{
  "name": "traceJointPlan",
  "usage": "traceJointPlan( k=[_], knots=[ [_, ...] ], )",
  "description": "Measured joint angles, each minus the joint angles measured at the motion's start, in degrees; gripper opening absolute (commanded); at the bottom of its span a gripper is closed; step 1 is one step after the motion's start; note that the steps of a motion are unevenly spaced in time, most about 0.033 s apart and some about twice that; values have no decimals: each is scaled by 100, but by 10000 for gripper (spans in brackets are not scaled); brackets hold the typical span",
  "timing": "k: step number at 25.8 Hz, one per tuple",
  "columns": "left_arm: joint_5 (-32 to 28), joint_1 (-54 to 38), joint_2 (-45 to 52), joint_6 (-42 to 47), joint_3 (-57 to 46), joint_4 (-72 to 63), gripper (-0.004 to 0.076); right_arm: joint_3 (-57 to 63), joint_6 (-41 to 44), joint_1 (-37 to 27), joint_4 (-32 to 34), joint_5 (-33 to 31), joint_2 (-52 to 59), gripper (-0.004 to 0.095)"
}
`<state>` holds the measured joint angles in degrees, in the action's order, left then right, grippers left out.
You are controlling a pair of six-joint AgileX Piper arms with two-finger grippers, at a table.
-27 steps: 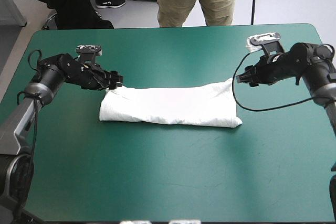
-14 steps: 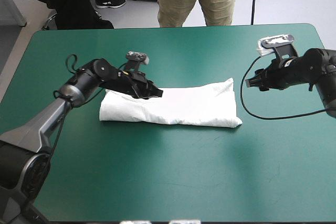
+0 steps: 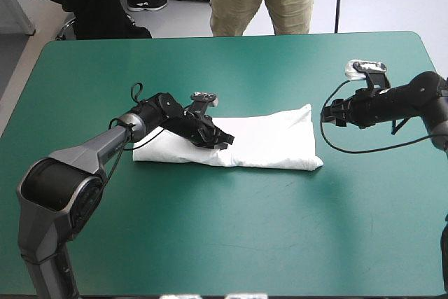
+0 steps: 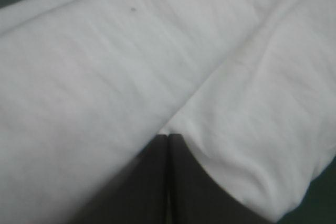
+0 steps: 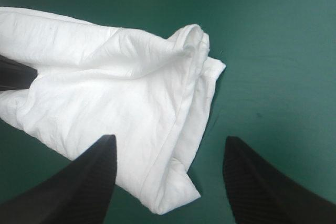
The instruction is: Fold the cloth
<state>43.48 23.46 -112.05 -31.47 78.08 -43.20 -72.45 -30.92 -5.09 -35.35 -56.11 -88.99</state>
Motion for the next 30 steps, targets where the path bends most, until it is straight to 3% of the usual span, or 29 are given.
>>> traceJointPlan(
  k=[8,18,20,22,23,24,30],
  knots=[
    [12,0,-20,0,19,-77,-17,0,-235,80,-239,-179,-786,601],
    [42,0,-33,0,29,-100,-17,0,-285,518,-278,180,-1657,579],
    [48,0,-38,0,29,-116,-17,-47,-288,553,-349,170,-1799,498],
    [48,0,-38,0,29,-118,-17,-78,-276,573,-368,154,-1852,351],
    [48,0,-38,0,29,-118,-17,-85,-276,588,-399,154,-1874,127],
    [53,0,-40,0,35,-123,-17,-85,-300,610,-458,146,-1920,10],
    [42,0,-40,0,35,-123,-17,-49,-680,677,-576,129,-1927,-3]
  ],
)
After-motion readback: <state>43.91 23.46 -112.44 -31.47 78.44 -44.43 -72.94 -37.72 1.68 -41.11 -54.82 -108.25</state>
